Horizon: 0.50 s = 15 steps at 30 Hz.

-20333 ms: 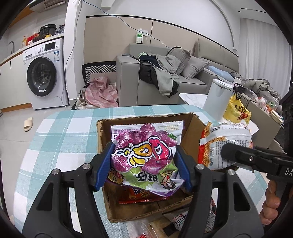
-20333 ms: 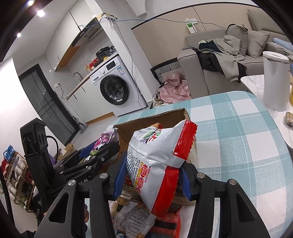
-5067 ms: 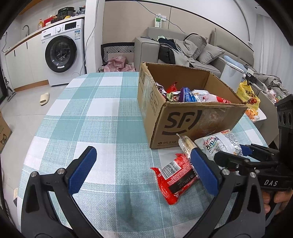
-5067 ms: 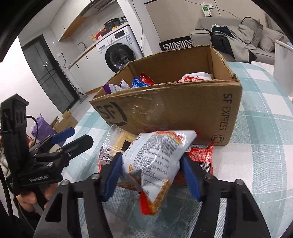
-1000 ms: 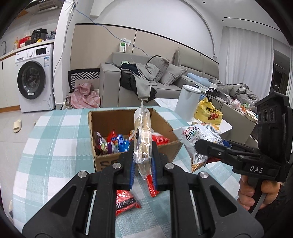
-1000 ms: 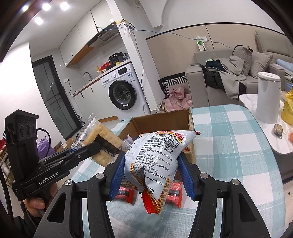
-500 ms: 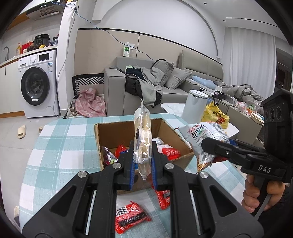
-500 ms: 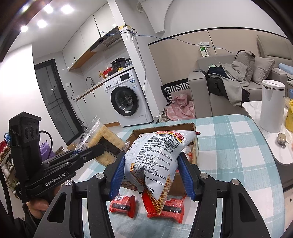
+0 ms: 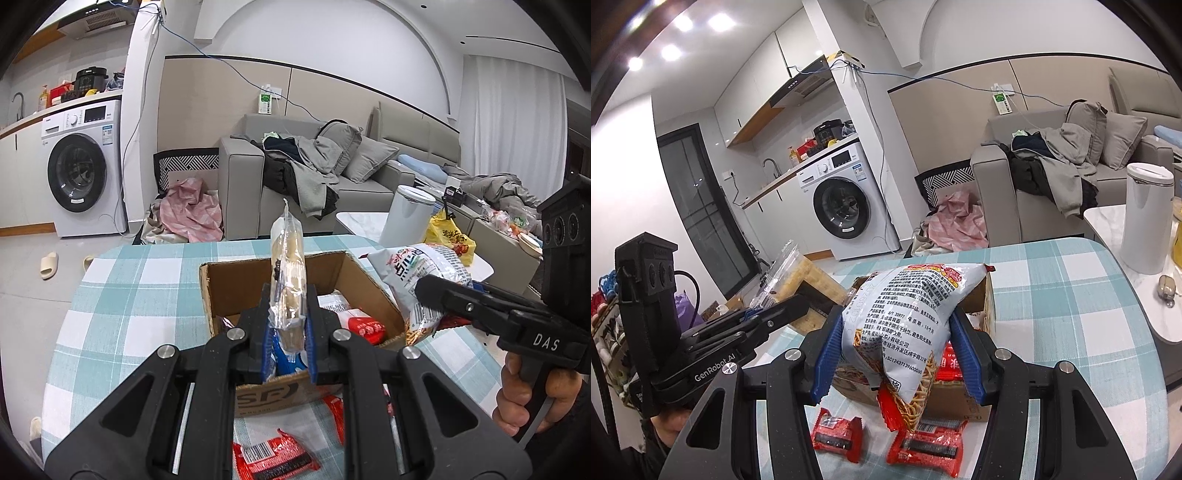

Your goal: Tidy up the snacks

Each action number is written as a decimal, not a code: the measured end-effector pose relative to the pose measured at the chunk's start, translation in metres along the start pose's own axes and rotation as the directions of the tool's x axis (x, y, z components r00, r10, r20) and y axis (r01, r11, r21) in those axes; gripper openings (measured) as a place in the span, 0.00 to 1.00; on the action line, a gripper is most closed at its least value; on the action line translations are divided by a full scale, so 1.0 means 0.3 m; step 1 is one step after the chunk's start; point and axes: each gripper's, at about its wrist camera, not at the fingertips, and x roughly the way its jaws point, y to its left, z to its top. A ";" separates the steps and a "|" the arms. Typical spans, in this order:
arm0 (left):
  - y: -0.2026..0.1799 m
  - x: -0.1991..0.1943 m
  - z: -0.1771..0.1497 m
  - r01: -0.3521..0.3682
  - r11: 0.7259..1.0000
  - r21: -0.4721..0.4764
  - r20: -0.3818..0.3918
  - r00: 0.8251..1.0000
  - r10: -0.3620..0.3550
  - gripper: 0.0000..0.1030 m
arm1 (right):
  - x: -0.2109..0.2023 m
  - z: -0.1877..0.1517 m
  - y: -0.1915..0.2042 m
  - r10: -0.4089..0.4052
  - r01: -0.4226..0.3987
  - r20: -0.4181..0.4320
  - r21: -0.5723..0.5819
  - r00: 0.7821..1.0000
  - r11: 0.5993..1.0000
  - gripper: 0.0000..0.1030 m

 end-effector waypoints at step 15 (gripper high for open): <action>0.036 0.201 0.030 -0.011 1.000 0.002 -0.056 0.998 0.011 0.11 | 0.141 0.017 -0.050 -0.013 0.015 -0.044 0.041 0.999 0.999 0.55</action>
